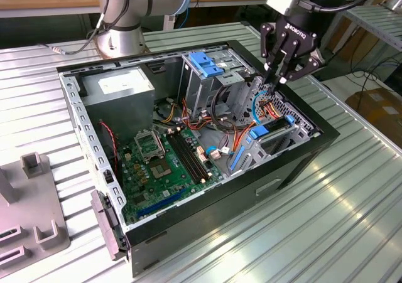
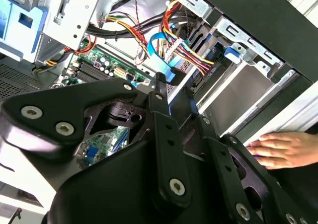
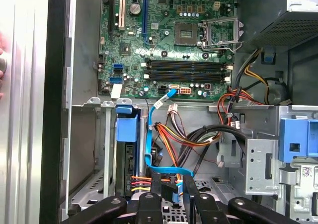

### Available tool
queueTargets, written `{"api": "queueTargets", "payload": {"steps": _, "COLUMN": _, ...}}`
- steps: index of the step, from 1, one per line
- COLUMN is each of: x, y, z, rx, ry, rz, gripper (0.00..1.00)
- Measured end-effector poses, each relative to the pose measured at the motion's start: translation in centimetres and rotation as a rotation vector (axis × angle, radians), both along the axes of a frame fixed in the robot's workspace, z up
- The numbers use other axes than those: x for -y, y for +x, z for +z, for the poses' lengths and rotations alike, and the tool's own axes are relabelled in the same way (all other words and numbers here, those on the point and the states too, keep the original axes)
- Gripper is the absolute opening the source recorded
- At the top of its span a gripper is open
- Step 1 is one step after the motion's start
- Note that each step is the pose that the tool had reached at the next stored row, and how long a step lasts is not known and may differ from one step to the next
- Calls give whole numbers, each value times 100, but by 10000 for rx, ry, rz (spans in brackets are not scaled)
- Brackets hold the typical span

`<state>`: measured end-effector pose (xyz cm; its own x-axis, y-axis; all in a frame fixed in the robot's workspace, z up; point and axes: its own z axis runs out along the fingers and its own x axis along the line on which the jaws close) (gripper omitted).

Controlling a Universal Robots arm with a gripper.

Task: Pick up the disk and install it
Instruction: 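Insert the second disk wire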

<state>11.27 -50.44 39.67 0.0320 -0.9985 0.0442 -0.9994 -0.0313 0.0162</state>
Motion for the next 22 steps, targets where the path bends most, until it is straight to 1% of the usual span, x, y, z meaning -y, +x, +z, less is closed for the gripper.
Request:
{"api": "queueTargets", "payload": {"steps": 1, "x": -15, "y": 1, "z": -1, "rx": 0, "ry": -97, "rz": -1, "gripper": 31}}
{"api": "queueTargets", "payload": {"steps": 2, "x": -35, "y": 7, "z": 0, "rx": 0, "ry": -224, "rz": -1, "gripper": 31}}
{"api": "queueTargets", "payload": {"steps": 3, "x": -57, "y": 13, "z": -2, "rx": 0, "ry": -334, "rz": -1, "gripper": 31}}
{"api": "queueTargets", "payload": {"steps": 4, "x": -88, "y": 19, "z": -6, "rx": 0, "ry": -390, "rz": 0, "gripper": 31}}
{"api": "queueTargets", "payload": {"steps": 6, "x": -128, "y": 23, "z": -12, "rx": 0, "ry": -397, "rz": -2, "gripper": 31}}
{"api": "queueTargets", "payload": {"steps": 7, "x": -145, "y": 24, "z": -15, "rx": 0, "ry": -412, "rz": -2, "gripper": 31}}
{"api": "queueTargets", "payload": {"steps": 8, "x": -162, "y": 25, "z": -21, "rx": 0, "ry": -481, "rz": 0, "gripper": 31}}
{"api": "queueTargets", "payload": {"steps": 9, "x": -171, "y": 26, "z": -29, "rx": 0, "ry": -526, "rz": 0, "gripper": 31}}
{"api": "queueTargets", "payload": {"steps": 11, "x": -194, "y": 27, "z": -51, "rx": 0, "ry": -678, "rz": 0, "gripper": 31}}
{"api": "queueTargets", "payload": {"steps": 12, "x": -210, "y": 28, "z": -63, "rx": 0, "ry": -796, "rz": -1, "gripper": 31}}
{"api": "queueTargets", "payload": {"steps": 16, "x": -258, "y": 36, "z": -91, "rx": 0, "ry": -1106, "rz": 0, "gripper": 31}}
{"api": "queueTargets", "payload": {"steps": 19, "x": -289, "y": 53, "z": -123, "rx": 1, "ry": -1217, "rz": 0, "gripper": 31}}
{"api": "queueTargets", "payload": {"steps": 20, "x": -297, "y": 57, "z": -132, "rx": 0, "ry": -1244, "rz": 0, "gripper": 31}}
{"api": "queueTargets", "payload": {"steps": 22, "x": -311, "y": 62, "z": -152, "rx": 0, "ry": -1273, "rz": -1, "gripper": 31}}
